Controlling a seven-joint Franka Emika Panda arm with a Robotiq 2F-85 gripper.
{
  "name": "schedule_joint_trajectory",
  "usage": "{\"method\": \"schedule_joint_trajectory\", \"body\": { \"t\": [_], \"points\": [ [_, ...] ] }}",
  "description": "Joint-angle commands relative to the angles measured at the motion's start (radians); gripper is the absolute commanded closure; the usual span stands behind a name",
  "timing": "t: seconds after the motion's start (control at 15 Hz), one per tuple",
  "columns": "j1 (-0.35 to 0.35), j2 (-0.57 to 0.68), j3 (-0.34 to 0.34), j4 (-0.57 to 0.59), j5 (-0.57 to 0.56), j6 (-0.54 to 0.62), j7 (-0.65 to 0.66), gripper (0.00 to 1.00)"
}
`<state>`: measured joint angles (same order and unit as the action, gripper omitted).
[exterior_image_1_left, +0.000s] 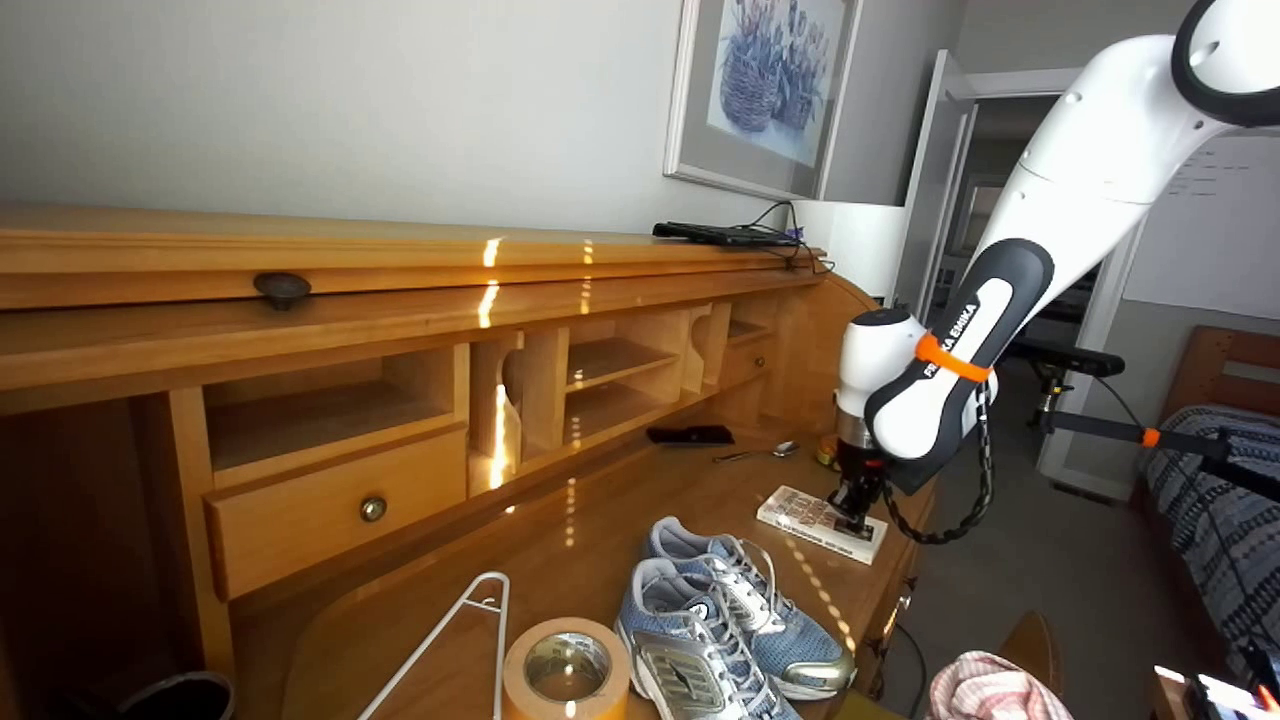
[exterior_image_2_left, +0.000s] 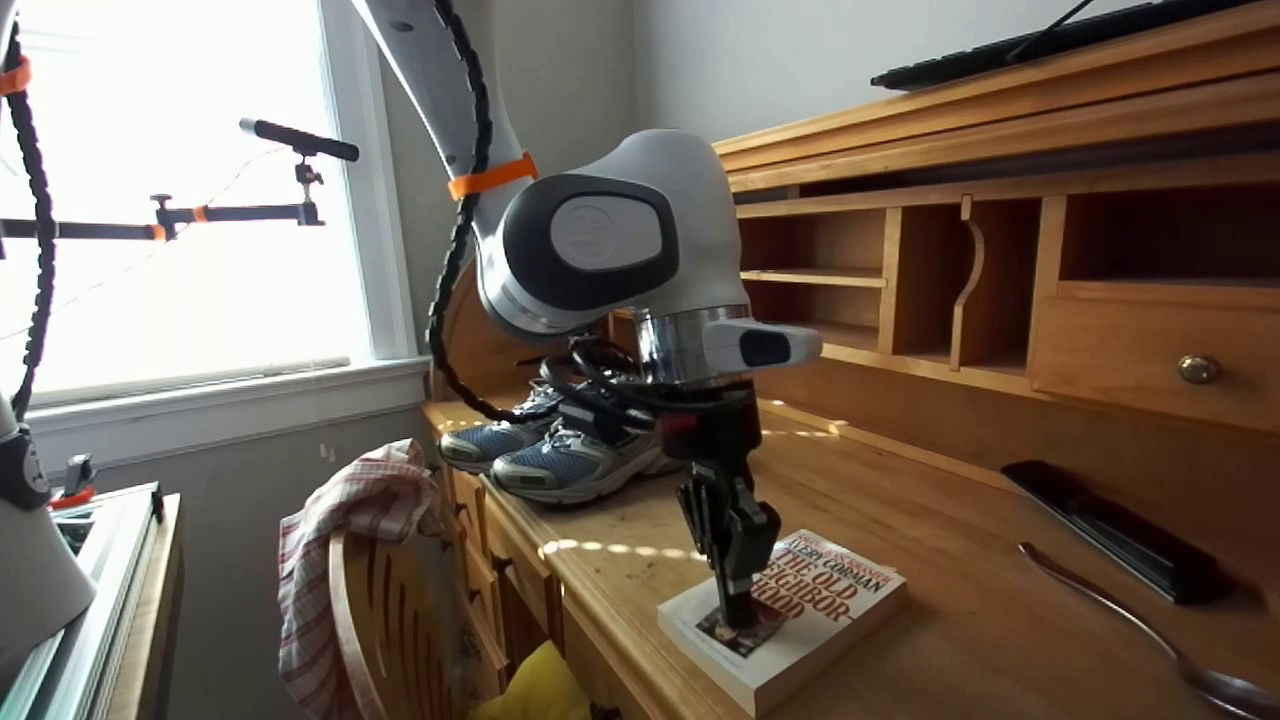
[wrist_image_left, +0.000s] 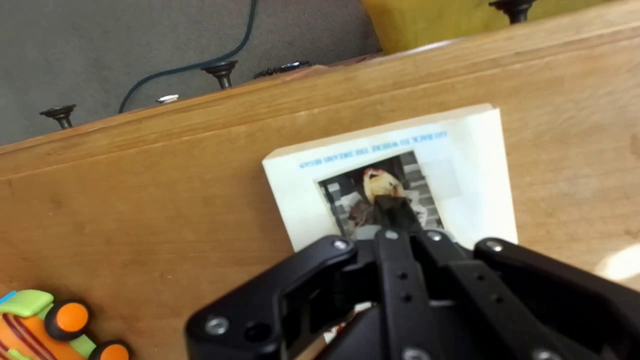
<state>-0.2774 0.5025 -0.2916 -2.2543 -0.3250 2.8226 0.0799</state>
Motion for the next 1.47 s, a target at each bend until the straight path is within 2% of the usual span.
{"method": "schedule_joint_trajectory", "body": {
  "t": [0.0,0.27,0.8,1.13,1.4],
  "points": [
    [0.030,-0.001,-0.035,0.014,0.012,-0.113,-0.071,1.00],
    [0.049,-0.008,-0.064,0.018,-0.015,-0.185,-0.080,1.00],
    [0.073,-0.015,-0.091,0.022,-0.043,-0.224,-0.070,1.00],
    [0.053,-0.061,-0.036,0.003,0.019,-0.229,-0.102,1.00],
    [0.071,-0.078,-0.018,-0.030,-0.007,-0.241,-0.108,1.00]
  ]
}}
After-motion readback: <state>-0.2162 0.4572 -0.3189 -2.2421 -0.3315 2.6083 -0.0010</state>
